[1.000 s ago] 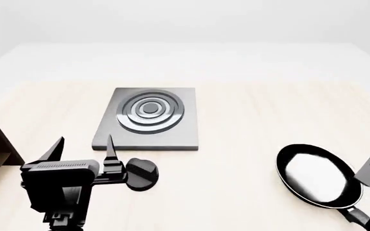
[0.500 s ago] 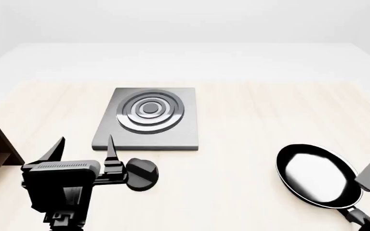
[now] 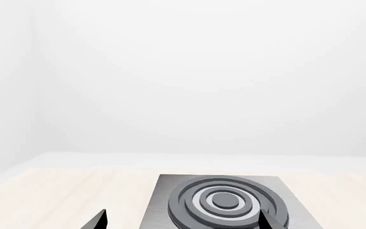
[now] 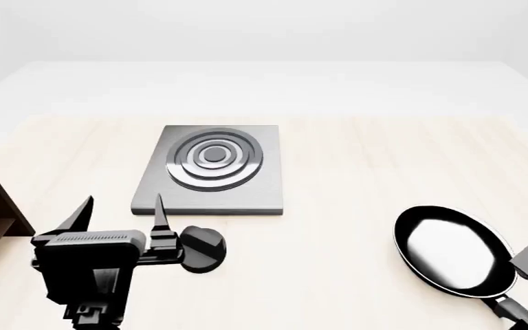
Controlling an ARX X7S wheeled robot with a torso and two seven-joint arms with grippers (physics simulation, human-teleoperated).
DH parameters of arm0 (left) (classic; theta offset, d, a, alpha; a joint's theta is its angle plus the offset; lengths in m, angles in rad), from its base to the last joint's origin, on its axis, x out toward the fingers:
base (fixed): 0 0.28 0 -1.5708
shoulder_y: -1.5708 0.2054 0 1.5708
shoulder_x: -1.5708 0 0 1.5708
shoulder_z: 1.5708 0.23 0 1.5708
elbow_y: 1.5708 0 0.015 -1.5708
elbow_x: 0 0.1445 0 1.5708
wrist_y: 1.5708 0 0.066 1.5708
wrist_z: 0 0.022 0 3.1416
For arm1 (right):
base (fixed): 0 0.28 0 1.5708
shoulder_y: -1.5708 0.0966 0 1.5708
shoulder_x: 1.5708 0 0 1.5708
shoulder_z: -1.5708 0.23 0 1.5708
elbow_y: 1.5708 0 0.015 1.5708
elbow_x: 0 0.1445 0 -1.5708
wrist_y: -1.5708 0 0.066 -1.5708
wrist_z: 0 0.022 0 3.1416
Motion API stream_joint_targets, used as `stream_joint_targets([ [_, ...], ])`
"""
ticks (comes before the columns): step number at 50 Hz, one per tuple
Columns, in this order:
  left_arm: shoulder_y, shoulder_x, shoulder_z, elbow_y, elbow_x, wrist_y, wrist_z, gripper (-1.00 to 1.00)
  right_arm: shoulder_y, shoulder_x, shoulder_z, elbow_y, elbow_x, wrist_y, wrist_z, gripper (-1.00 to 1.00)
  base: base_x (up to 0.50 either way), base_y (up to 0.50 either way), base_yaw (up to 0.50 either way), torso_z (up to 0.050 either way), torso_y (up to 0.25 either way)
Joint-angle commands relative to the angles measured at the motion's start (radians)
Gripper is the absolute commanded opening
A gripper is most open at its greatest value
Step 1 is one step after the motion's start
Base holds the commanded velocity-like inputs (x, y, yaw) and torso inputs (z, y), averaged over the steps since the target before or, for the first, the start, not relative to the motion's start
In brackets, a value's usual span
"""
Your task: Turn on the stove and put the frying pan on it.
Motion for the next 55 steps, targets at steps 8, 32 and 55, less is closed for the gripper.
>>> stream_joint_targets([
  [8,0.001,-0.007,0.008,0.000,0.004,0.004,-0.010,1.00,0.060,-0.109,0.005,0.159,0.011,-0.113,0.072,1.00,0.00,0.00,0.00,0.000,0.000],
  [32,0.003,-0.015,0.017,-0.006,0.002,0.012,-0.018,1.00,0.026,-0.136,0.025,0.203,0.026,-0.170,0.098,1.00,0.00,0.00,0.00,0.000,0.000],
  [55,-0.006,-0.022,0.027,-0.004,-0.001,0.003,-0.027,1.00,-0.060,-0.141,0.030,0.298,0.027,-0.222,0.142,1.00,0.00,0.00,0.00,0.000,0.000],
])
